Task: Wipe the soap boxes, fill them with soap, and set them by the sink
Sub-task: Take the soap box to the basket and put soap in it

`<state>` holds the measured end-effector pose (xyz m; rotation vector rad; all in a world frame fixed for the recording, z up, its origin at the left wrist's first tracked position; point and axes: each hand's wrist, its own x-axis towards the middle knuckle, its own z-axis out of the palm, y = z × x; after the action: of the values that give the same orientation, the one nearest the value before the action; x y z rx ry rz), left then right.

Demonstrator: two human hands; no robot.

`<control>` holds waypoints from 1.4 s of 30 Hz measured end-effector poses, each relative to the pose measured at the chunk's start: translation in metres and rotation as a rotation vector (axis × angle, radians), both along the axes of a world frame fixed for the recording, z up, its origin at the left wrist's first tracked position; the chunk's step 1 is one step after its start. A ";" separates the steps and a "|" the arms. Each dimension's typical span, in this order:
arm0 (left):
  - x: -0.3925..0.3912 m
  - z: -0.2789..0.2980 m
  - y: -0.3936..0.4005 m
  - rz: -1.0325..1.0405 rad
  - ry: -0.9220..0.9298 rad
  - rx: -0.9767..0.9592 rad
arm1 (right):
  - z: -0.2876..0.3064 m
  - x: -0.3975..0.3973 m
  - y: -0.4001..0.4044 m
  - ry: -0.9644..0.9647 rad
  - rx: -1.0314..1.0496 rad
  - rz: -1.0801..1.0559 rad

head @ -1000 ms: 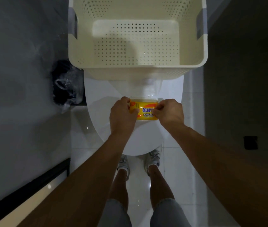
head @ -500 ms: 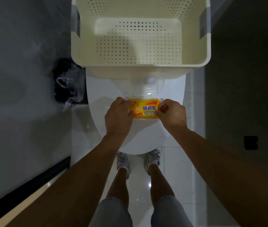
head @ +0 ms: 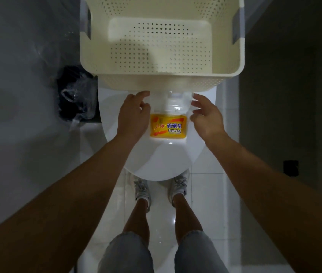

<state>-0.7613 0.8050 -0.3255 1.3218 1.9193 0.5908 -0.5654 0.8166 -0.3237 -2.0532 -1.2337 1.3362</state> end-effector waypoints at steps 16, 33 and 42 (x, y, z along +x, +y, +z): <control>0.006 -0.014 -0.047 -0.020 0.015 -0.247 | -0.013 -0.005 -0.041 -0.145 -0.161 -0.025; 0.014 0.098 -0.035 0.019 -0.294 0.021 | 0.104 -0.002 -0.053 0.032 0.090 -0.399; 0.037 0.281 0.011 -0.060 -0.393 0.245 | 0.285 0.017 -0.040 0.406 0.369 -0.520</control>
<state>-0.7243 0.8162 -0.0446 1.2919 1.5177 1.0001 -0.5483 0.7761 -0.0387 -1.5876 -0.6472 1.0994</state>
